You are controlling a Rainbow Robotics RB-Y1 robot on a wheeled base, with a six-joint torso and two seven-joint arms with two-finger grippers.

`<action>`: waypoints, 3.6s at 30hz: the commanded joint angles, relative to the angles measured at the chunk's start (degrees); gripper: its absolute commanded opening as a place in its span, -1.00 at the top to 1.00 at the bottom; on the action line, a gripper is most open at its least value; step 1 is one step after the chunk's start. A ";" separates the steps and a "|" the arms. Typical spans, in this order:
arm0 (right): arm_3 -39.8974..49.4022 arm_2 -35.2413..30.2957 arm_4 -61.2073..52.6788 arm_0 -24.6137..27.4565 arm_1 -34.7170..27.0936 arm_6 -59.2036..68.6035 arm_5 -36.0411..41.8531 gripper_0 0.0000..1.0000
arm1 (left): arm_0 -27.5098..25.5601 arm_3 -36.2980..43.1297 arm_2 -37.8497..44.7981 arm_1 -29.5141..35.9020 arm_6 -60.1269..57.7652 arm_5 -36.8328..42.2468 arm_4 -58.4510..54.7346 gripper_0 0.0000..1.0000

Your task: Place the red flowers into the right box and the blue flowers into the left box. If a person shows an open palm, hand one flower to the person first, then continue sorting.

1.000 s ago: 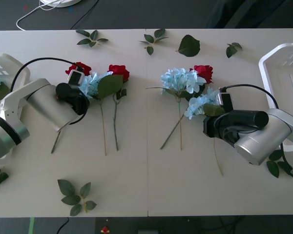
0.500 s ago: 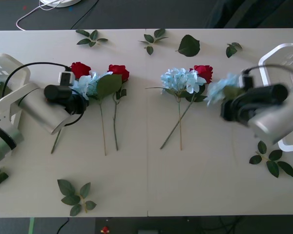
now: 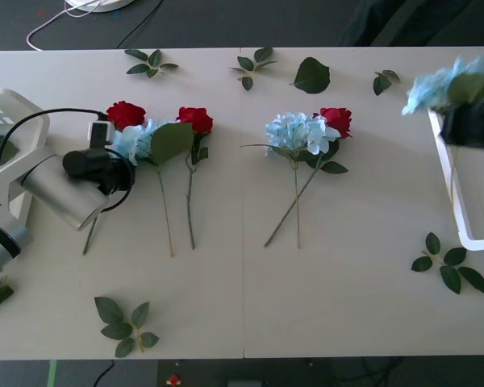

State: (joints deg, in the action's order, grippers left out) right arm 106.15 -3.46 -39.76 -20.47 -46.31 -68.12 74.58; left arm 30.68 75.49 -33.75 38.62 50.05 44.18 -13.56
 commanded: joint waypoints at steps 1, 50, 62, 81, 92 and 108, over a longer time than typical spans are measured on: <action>3.54 -6.47 -10.86 2.37 -3.00 -8.60 -6.20 1.00 | -1.32 0.36 0.97 -0.65 -0.30 -0.23 2.57 1.00; 3.98 3.99 -92.86 12.56 -8.27 -78.30 -30.90 1.00 | 0.70 46.59 41.84 -8.12 21.32 22.53 -41.37 1.00; 2.75 3.64 -84.95 3.07 -11.53 -76.98 -50.59 1.00 | 0.79 46.59 39.46 -12.16 31.25 12.07 -53.15 1.00; -17.55 25.70 -80.65 -21.80 -9.86 -78.13 -68.60 1.00 | 0.96 46.50 32.78 -12.07 33.01 3.99 -52.71 1.00; -19.93 27.28 -80.03 -23.65 -9.06 -78.39 -69.48 1.00 | 1.05 46.50 33.05 -11.72 33.01 3.99 -54.47 1.00; -19.93 27.28 -81.97 -23.56 -8.62 -78.39 -69.57 -1.00 | 1.05 46.50 33.05 -11.72 33.01 3.99 -54.47 1.00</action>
State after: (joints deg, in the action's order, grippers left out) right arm 85.97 23.96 -121.14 -41.52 -55.44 -145.16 5.72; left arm 29.92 119.96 -0.85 26.93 82.60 49.01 -67.37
